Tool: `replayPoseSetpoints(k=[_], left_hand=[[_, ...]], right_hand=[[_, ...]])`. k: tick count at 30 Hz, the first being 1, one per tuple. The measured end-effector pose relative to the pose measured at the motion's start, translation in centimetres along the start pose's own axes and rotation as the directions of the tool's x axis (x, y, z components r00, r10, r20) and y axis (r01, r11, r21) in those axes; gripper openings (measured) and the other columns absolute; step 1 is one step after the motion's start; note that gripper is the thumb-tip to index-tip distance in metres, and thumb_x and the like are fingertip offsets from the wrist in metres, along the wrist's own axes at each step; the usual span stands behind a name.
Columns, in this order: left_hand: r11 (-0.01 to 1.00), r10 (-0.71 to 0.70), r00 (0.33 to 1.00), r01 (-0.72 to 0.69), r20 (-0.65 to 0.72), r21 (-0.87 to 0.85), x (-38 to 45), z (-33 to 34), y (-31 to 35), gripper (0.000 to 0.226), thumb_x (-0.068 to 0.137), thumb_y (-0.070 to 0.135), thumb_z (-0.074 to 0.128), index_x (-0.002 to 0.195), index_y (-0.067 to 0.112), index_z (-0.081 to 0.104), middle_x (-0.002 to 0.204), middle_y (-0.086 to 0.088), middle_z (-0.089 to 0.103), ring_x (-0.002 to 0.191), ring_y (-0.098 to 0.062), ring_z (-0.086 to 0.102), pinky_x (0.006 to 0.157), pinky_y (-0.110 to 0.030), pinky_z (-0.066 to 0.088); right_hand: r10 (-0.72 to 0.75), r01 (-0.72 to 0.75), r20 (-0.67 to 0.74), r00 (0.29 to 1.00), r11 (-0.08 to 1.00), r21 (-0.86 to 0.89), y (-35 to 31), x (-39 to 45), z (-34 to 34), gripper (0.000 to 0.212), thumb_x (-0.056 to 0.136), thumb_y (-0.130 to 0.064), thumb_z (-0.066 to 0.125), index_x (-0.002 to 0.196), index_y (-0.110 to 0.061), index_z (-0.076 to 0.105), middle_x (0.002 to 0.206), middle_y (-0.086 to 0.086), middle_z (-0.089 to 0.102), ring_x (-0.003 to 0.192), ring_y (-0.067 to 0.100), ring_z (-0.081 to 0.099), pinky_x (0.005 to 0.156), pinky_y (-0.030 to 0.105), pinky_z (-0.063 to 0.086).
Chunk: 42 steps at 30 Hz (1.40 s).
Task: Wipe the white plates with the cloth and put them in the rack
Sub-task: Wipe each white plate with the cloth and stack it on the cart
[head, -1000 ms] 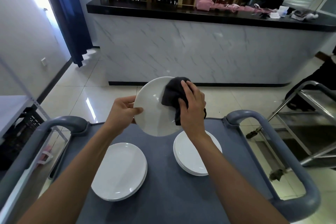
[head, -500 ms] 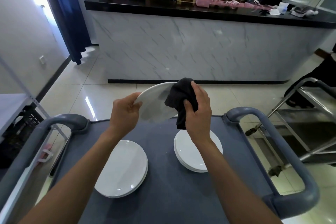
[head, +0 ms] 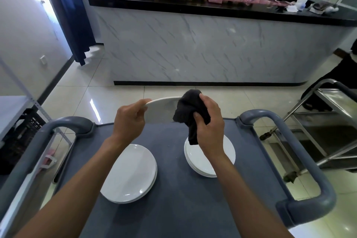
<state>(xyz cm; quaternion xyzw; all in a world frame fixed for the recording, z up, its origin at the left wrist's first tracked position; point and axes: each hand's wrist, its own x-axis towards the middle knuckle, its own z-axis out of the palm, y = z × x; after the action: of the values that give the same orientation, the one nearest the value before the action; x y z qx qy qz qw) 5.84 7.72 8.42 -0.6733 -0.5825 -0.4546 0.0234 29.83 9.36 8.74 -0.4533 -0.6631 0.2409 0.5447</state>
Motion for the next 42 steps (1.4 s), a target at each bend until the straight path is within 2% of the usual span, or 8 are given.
replayPoseSetpoints(k=[15,22,27,31,34,37,40,42], left_hand=[[0.996,0.087,0.991,-0.085,0.098,-0.031,-0.5,-1.1,0.8,0.026,0.092,0.007,0.06,0.114,0.01,0.074,0.068,-0.009,0.068,0.052,-0.03,0.057,0.05,-0.034,0.053],[0.998,0.045,0.992,-0.038,0.116,-0.059,-1.5,-0.8,0.6,0.026,0.09,0.006,0.061,0.111,0.011,0.076,0.067,-0.007,0.067,0.053,-0.028,0.051,0.057,-0.015,0.04],[0.991,-0.066,0.989,0.08,0.134,-0.109,-2.2,-0.6,0.6,0.028,0.092,-0.002,0.066,0.113,0.013,0.076,0.074,-0.01,0.068,0.062,-0.034,0.057,0.059,-0.017,0.042],[0.929,-0.246,0.951,0.287,0.189,-0.235,-2.7,-0.3,1.1,0.028,0.093,0.001,0.066,0.105,0.024,0.078,0.084,0.013,0.073,0.079,-0.007,0.065,0.068,-0.011,0.046],[0.819,-0.367,0.893,0.443,0.26,-0.364,-3.3,-0.4,1.2,0.025,0.096,0.012,0.066,0.113,0.028,0.075,0.107,0.021,0.073,0.099,0.005,0.066,0.085,-0.012,0.049],[0.659,-0.555,0.814,0.554,0.168,-0.509,-5.2,-0.2,1.0,0.026,0.095,0.034,0.061,0.116,0.025,0.074,0.116,0.016,0.071,0.109,-0.001,0.064,0.092,-0.02,0.05],[0.416,-0.797,0.579,0.732,0.172,-0.539,-6.6,0.5,0.6,0.039,0.096,0.049,0.052,0.093,0.016,0.073,0.097,0.0,0.074,0.102,-0.027,0.068,0.081,-0.042,0.052],[0.125,-0.835,0.347,0.876,0.428,-0.466,-6.3,0.5,0.8,0.058,0.096,0.061,0.047,0.086,0.009,0.068,0.091,-0.01,0.073,0.087,-0.032,0.069,0.073,-0.039,0.046]], right_hand=[[-0.071,0.084,0.103,0.992,0.988,-0.13,0.6,-0.1,0.0,0.059,0.092,-0.003,0.068,0.144,-0.021,0.049,0.137,-0.018,0.05,0.125,-0.006,0.045,0.107,0.012,0.033],[-0.07,0.092,0.117,0.991,0.977,-0.193,0.7,-0.5,0.1,0.054,0.086,-0.001,0.069,0.135,-0.02,0.058,0.116,-0.048,0.044,0.112,0.013,0.053,0.098,0.012,0.036],[-0.143,0.165,0.121,0.982,0.966,-0.2,0.6,-0.7,0.1,0.047,0.082,0.005,0.068,0.125,-0.012,0.062,0.116,-0.049,0.043,0.106,0.018,0.054,0.093,0.008,0.035],[-0.184,0.209,0.133,0.974,0.954,-0.213,0.8,-1.0,0.1,0.043,0.081,0.005,0.07,0.12,-0.009,0.063,0.111,-0.043,0.042,0.104,0.02,0.054,0.092,0.01,0.036],[-0.186,0.212,0.129,0.974,0.949,-0.231,1.1,-1.4,0.0,0.041,0.08,0.005,0.071,0.118,-0.009,0.062,0.11,-0.034,0.041,0.104,0.021,0.053,0.091,0.017,0.04],[-0.187,0.209,0.112,0.976,0.949,-0.236,1.4,-1.6,-0.3,0.042,0.079,0.008,0.069,0.117,-0.009,0.062,0.11,-0.033,0.043,0.103,0.02,0.051,0.09,0.013,0.038],[-0.193,0.209,0.092,0.977,0.948,-0.238,1.4,-1.5,-0.5,0.041,0.078,0.01,0.069,0.114,-0.008,0.062,0.109,-0.032,0.042,0.101,0.019,0.051,0.09,0.008,0.035],[-0.203,0.219,0.091,0.975,0.948,-0.233,1.4,-1.6,-0.5,0.041,0.077,0.011,0.068,0.113,-0.008,0.062,0.109,-0.032,0.043,0.102,0.017,0.05,0.091,0.008,0.034]])
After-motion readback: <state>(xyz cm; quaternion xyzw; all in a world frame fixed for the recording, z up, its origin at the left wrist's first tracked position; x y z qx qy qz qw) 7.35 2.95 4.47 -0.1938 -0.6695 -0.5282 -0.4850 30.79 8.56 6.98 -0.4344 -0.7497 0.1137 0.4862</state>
